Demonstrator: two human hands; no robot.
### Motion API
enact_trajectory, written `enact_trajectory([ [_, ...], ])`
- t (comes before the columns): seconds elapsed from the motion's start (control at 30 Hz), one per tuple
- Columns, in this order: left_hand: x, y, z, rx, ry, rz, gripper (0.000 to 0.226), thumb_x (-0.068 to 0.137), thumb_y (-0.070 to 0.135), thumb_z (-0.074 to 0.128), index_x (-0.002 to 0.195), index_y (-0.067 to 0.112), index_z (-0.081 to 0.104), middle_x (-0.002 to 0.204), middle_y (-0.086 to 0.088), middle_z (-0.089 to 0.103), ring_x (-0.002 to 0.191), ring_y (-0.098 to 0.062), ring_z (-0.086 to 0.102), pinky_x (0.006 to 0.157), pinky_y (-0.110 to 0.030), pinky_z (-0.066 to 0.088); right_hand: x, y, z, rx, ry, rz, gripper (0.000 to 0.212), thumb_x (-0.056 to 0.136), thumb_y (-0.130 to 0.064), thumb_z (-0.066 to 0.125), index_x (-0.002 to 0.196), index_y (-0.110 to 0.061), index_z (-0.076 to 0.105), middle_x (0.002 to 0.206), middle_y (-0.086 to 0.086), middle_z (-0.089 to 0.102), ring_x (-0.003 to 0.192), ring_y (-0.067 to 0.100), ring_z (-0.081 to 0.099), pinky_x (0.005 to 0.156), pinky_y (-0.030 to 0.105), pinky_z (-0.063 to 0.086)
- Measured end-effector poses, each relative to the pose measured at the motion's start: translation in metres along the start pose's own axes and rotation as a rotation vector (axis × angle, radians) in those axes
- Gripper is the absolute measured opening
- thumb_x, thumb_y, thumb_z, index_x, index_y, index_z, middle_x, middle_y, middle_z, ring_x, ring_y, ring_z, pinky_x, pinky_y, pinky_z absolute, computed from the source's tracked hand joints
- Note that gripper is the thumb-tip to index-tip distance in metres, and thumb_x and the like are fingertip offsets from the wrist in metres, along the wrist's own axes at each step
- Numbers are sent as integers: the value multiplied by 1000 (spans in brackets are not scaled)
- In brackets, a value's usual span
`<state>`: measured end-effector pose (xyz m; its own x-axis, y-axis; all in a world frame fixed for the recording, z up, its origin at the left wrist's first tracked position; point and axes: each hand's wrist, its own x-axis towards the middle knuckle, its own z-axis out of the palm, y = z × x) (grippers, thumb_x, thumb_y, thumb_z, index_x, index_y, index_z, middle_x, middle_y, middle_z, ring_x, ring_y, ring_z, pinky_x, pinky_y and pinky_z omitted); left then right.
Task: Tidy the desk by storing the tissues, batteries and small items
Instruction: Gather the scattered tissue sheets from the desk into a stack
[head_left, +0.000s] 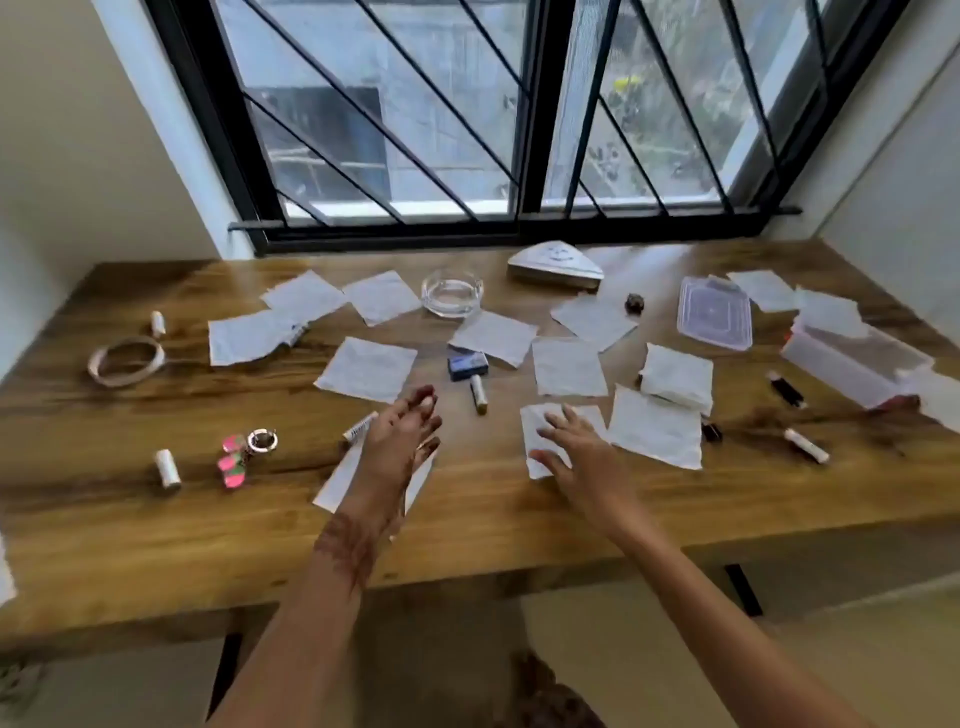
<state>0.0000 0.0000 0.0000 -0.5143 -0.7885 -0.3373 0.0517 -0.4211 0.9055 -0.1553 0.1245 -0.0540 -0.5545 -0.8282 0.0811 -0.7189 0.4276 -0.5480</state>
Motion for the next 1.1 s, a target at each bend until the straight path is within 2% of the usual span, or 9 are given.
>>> enact_trajectory([
  [0.13,11,-8,16,-125,-12,-174,28,97,18,42,122,8,52,120,-6,57,109,-25,56,91,-34,44,-1,16,12,-106,-94,-105,45,93,-25,51,136,-15,40,150,-2,28,142,11,14,114,27,8],
  [0.2,15,-16,20,-150,-17,-209,27,97,18,42,119,9,54,115,-6,61,110,-26,57,89,-33,47,-3,25,22,-110,-40,-168,39,92,-20,54,129,-10,49,145,3,37,140,16,24,114,28,10],
  [0.37,21,-29,32,-159,18,-277,27,98,20,40,118,10,56,111,-5,63,109,-25,58,82,-30,49,2,35,34,-160,124,-287,20,79,-8,70,98,-2,68,116,14,64,120,29,53,107,49,27],
  [0.5,23,-35,40,-142,64,-315,28,98,22,40,118,10,56,118,-8,62,108,-26,59,86,-32,49,10,35,29,133,190,-198,20,87,-12,61,104,-3,66,119,12,63,125,20,47,112,37,26],
  [0.67,26,-33,59,-170,18,-457,37,92,36,49,112,6,57,116,-15,63,105,-30,60,93,-41,47,21,10,6,567,229,-94,30,87,-17,59,115,-7,60,123,-2,54,125,9,44,110,38,34],
  [0.73,27,-30,66,-237,-48,-452,47,86,45,52,109,5,60,101,-12,66,92,-26,63,84,-37,51,20,1,3,563,179,-219,33,87,-23,56,114,-4,61,122,5,59,123,14,48,108,39,37],
  [0.87,32,-22,76,-409,-96,-470,40,89,41,51,87,3,63,69,-8,64,53,-16,62,45,-20,52,18,-1,6,479,-34,-397,40,91,-35,46,113,-5,62,123,8,61,124,13,48,107,31,37],
  [1.0,41,-25,77,-449,22,-423,29,96,23,41,91,2,60,66,-11,71,53,-19,68,49,-29,57,31,5,-4,574,119,-378,42,93,-33,43,110,1,62,118,9,60,115,9,53,96,16,45],
  [1.1,45,-27,76,-441,106,-356,23,95,17,44,92,4,62,67,-8,73,58,-19,70,50,-30,57,59,31,-17,480,183,-312,25,90,-16,56,106,1,65,115,11,64,110,7,55,94,10,43],
])
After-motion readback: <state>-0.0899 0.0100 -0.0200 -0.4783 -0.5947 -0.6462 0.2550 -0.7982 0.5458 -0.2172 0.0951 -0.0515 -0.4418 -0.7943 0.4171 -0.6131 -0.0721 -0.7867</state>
